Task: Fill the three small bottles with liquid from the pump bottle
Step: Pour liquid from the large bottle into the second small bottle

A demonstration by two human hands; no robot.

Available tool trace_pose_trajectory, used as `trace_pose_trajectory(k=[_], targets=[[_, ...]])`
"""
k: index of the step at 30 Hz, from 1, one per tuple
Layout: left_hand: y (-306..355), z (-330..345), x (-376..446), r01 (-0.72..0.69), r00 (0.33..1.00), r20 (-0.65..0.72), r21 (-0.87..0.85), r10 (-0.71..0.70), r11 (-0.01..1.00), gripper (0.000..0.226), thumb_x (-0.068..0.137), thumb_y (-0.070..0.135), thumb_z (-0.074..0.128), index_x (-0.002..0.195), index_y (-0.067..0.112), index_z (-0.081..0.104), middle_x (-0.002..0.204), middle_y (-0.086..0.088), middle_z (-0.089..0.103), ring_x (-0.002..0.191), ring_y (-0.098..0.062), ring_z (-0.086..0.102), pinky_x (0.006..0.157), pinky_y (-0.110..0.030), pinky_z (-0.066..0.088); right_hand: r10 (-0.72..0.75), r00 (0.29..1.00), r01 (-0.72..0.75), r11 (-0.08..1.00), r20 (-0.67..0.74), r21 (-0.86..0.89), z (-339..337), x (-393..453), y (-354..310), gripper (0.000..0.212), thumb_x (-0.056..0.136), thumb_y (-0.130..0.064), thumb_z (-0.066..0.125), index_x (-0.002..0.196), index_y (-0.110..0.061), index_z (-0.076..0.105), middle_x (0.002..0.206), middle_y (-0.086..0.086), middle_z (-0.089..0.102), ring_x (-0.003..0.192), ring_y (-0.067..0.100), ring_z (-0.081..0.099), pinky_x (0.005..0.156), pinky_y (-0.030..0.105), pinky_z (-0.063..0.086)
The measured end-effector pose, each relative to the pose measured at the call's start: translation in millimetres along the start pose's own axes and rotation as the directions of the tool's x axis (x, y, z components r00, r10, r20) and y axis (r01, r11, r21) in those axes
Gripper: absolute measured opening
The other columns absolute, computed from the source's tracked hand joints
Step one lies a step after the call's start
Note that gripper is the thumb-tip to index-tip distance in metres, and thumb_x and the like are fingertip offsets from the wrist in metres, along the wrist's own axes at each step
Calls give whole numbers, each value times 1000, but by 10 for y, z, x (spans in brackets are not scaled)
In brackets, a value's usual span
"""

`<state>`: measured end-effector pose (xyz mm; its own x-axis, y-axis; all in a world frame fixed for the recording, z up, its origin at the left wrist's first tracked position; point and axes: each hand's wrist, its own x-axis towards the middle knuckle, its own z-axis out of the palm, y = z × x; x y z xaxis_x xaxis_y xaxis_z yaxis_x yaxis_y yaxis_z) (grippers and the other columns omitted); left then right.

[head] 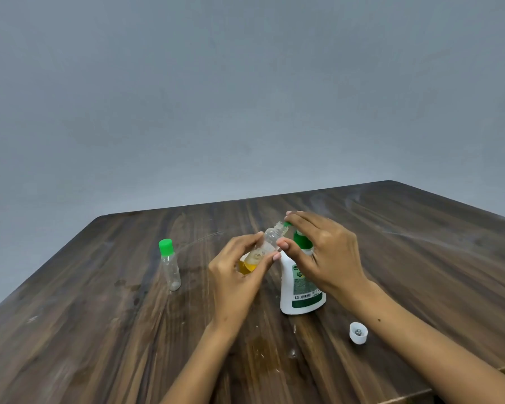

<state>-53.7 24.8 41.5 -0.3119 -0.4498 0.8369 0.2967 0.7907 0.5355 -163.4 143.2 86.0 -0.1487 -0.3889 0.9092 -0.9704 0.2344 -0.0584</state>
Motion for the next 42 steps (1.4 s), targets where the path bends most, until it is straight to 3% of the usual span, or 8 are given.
trace_pose_trajectory(k=[7, 15, 35, 39, 42], targets=[[-32, 10, 2, 11, 1000, -18, 18, -11, 1000, 38, 71, 24, 86, 103, 7, 74, 99, 4, 72, 96, -3, 67, 81, -14, 51, -13, 1000, 13, 1000, 0, 4, -30, 41, 36, 76, 93, -68, 23, 104, -11, 72, 108, 1, 70, 100, 17, 66, 78, 19, 41], [-14, 6, 9, 10, 1000, -21, 3, -10, 1000, 37, 72, 24, 83, 104, 7, 74, 99, 4, 72, 96, -3, 67, 81, -14, 52, 3, 1000, -3, 1000, -9, -2, 14, -16, 21, 72, 94, -66, 26, 100, -11, 72, 101, 1, 71, 90, 17, 67, 70, 18, 42], [-27, 5, 4, 6, 1000, -26, 0, -6, 1000, 37, 71, 23, 85, 102, 6, 74, 97, 3, 72, 94, -4, 68, 81, -15, 52, 42, 998, -42, 999, 47, 5, -4, 36, -22, 76, 93, -68, 22, 101, -11, 72, 102, 2, 72, 94, 19, 67, 73, 20, 42], [-31, 2, 1, 3, 1000, -20, -1, -3, 1000, 38, 72, 26, 84, 103, 7, 74, 98, 4, 72, 95, -4, 68, 81, -16, 52, 25, 997, -25, 1000, 69, 0, -9, 7, -3, 76, 93, -69, 23, 102, -11, 72, 104, 1, 71, 97, 18, 66, 74, 19, 42], [-37, 8, 3, 5, 1000, -26, 9, -5, 1000, 37, 71, 25, 85, 102, 8, 74, 98, 5, 72, 95, -2, 67, 81, -15, 52, -6, 996, 4, 1000, 85, 25, -47, 39, 41, 76, 93, -69, 24, 107, -10, 71, 112, 2, 69, 108, 18, 63, 83, 22, 42]])
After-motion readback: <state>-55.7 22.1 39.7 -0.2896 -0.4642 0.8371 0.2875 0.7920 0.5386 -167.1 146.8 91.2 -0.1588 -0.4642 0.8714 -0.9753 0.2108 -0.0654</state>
